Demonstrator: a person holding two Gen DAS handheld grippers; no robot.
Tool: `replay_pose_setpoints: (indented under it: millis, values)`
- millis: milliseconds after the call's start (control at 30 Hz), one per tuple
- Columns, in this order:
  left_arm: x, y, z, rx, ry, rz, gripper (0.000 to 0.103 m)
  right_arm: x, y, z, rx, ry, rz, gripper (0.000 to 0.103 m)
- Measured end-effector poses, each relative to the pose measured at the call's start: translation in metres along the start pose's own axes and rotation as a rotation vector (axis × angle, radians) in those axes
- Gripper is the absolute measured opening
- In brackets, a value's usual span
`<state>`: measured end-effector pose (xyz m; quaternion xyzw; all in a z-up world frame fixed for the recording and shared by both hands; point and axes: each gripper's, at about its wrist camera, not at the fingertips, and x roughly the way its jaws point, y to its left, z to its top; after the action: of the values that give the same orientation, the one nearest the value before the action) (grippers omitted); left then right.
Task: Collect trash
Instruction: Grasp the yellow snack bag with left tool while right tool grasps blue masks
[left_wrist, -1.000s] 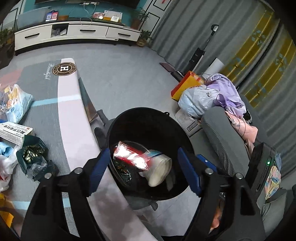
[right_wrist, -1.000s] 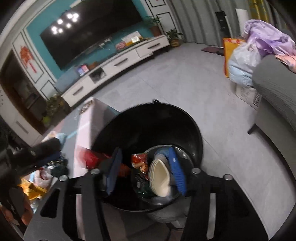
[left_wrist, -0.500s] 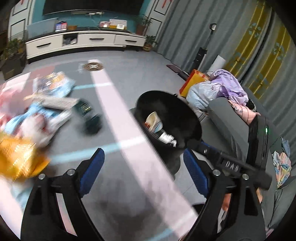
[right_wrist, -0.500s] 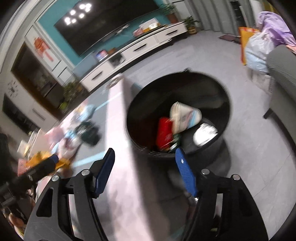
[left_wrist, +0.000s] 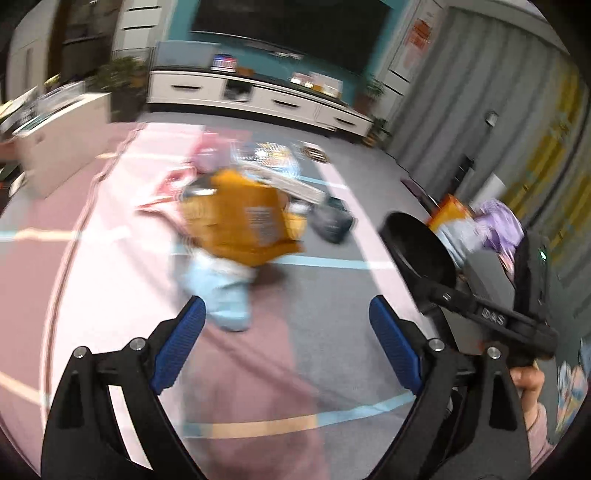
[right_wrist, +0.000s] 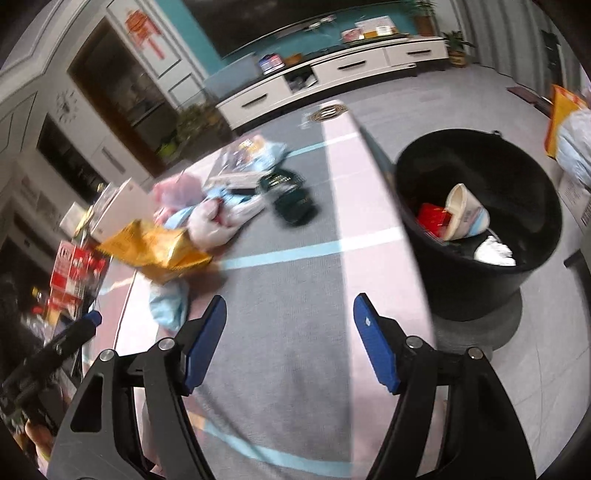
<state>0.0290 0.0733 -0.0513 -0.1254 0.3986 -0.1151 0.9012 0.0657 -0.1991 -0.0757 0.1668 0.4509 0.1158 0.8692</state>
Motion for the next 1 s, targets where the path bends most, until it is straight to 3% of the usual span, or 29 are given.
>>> replay_pose_setpoints:
  millis: [167,367,667,867,933,967,1000]
  values:
    - [-0.005,0.040,-0.007,-0.119,-0.002,0.046,0.090,0.012,0.026,-0.006,-0.042,0.036,0.015,0.072]
    - [0.001,0.058,-0.006,-0.205,0.000,0.020,0.091,0.024,0.052,-0.016,-0.127,0.065,0.018,0.074]
    - [0.026,0.024,0.029,-0.161,-0.027,-0.019,0.091,0.034,0.052,-0.019,-0.134,0.084,0.016,0.074]
    - [0.058,0.005,0.054,-0.158,-0.034,0.061,0.090,0.036,0.045,-0.016,-0.124,0.084,0.017,0.074]
    - [0.069,0.006,0.059,-0.171,-0.023,0.088,0.067,0.038,0.043,-0.016,-0.125,0.091,0.017,0.074]
    - [0.072,0.008,0.060,-0.175,-0.017,0.100,0.043,0.040,0.043,-0.017,-0.126,0.096,0.019,0.074]
    - [0.076,0.012,0.061,-0.180,-0.004,0.109,0.027,0.041,0.043,-0.017,-0.128,0.098,0.020,0.074]
